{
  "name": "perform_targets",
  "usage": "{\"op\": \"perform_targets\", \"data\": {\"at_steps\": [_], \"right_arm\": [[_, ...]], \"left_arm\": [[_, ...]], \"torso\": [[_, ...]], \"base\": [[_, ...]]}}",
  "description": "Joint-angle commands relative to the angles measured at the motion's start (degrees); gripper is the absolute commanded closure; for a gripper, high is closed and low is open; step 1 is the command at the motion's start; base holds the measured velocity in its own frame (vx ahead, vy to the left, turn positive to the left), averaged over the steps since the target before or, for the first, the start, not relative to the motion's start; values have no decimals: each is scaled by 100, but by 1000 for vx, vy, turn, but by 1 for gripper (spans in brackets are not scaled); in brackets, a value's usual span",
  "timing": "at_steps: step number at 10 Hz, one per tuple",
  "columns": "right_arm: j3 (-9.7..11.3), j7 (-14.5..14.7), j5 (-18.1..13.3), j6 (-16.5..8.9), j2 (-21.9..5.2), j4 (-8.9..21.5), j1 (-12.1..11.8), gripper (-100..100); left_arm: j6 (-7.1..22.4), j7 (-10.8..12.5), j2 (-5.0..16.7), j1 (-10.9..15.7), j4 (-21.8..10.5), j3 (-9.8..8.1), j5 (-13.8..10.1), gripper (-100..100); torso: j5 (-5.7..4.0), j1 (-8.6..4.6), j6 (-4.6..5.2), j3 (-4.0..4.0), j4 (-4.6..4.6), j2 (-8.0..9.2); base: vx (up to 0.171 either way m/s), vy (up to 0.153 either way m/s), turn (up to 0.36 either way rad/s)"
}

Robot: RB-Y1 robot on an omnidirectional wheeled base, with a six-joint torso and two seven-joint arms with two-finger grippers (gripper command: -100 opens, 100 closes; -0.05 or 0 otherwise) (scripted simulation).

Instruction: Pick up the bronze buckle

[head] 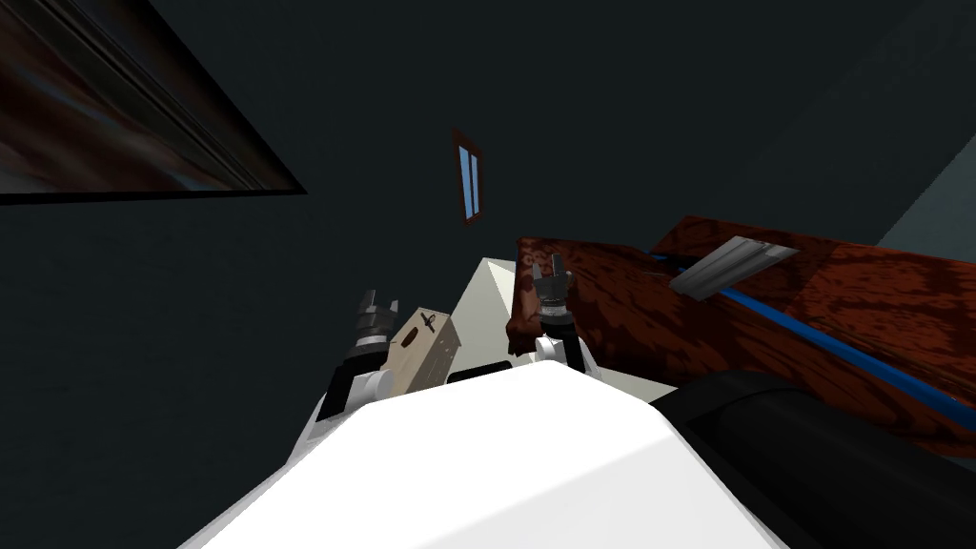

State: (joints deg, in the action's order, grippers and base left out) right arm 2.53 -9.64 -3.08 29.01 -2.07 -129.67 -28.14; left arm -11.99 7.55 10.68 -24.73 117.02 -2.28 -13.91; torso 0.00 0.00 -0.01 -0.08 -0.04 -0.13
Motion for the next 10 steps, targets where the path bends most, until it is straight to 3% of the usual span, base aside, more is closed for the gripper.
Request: {"op": "perform_targets", "data": {"at_steps": [1,2,4,8,9,10], "right_arm": [[0,0,0,0,0,0,0,0],[0,0,0,0,0,0,0,0],[0,0,0,0,0,0,0,0],[0,0,0,0,0,0,0,0],[0,0,0,0,0,0,0,0],[0,0,0,0,0,0,0,0]], "left_arm": [[286,123,44,76,-172,-61,-112,-100],[323,123,44,76,-172,-61,-112,-100],[728,346,136,240,-502,-182,-324,-100],[1322,578,232,415,-938,-309,-544,-100],[1358,578,232,415,-938,-309,-544,-100],[1564,696,284,506,-1149,-373,-656,-100]], "torso": [[0,0,0,0,0,0],[0,0,1,0,0,0],[0,-1,1,2,1,3],[0,-2,1,1,1,2],[0,-2,1,0,0,0],[0,-1,0,1,1,3]], "base": [[34,-4,-23],[24,-3,-13],[33,-3,-33],[31,-4,-23],[27,-4,-13],[28,-6,-23]]}}
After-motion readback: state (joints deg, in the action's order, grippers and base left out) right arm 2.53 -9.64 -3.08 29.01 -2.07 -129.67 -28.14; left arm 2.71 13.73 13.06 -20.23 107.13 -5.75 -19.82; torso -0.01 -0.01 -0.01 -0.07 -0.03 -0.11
